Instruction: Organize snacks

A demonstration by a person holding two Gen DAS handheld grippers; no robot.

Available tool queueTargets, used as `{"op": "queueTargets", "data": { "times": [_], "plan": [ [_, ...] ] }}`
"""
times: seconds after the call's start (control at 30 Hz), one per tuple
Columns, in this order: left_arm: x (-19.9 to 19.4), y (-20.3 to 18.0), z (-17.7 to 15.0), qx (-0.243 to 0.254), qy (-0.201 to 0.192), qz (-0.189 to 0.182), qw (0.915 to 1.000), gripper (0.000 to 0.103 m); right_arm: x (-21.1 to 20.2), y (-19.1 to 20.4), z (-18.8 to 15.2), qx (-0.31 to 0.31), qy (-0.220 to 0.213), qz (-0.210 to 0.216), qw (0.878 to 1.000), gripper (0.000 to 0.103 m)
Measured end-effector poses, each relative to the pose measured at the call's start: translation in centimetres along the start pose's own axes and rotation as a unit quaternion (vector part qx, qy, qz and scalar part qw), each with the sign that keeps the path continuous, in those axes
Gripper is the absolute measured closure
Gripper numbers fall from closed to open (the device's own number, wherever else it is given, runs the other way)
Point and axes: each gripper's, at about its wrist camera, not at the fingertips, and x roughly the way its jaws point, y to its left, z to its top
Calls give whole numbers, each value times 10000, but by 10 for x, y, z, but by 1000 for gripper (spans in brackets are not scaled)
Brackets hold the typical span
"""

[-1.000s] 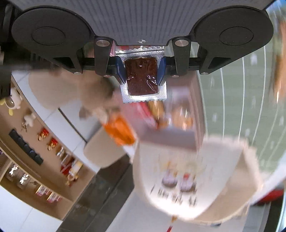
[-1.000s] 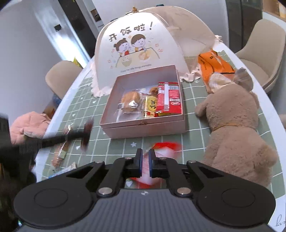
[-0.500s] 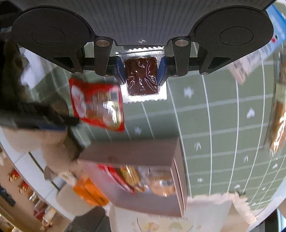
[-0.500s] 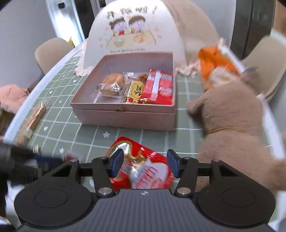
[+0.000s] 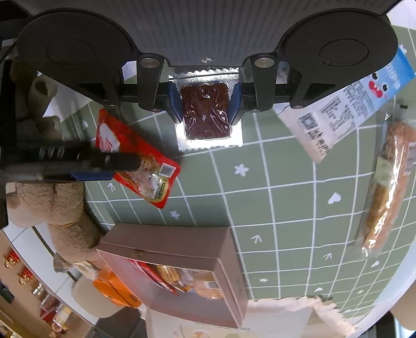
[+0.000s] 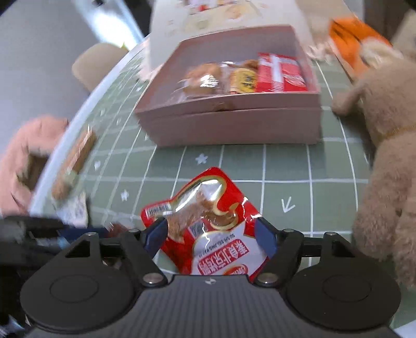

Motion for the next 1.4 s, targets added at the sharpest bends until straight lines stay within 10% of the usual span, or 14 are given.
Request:
{"op": "queueTargets", "data": {
  "times": [0.17,0.43,0.83,1.17,1.33,1.37,1.4],
  "plan": [
    [-3,6,-2,-64,-31,-20,10000,60,9,32,-12,-765,-44,-444,9961,7],
    [-9,17,-9,-152,-12,-47,9999,60,19,53,-13,-2082,-155,-1004,9728,6],
    [-11,21,-13,-277,-46,-168,9995,60,27,30,-2,-1382,-67,-659,9882,0],
    [-12,25,-10,-433,-149,-368,9983,60,-4,22,9,-553,158,-641,9963,37],
    [-41,6,14,-112,-891,-650,9938,60,-39,23,12,-404,-191,-757,9961,41],
    [-49,2,22,-57,-1081,-705,9916,60,-48,23,13,-363,-274,-697,9965,73],
    [-57,-2,31,-11,-1281,-770,9888,60,-55,24,17,-318,-295,-726,9964,82]
  ]
}}
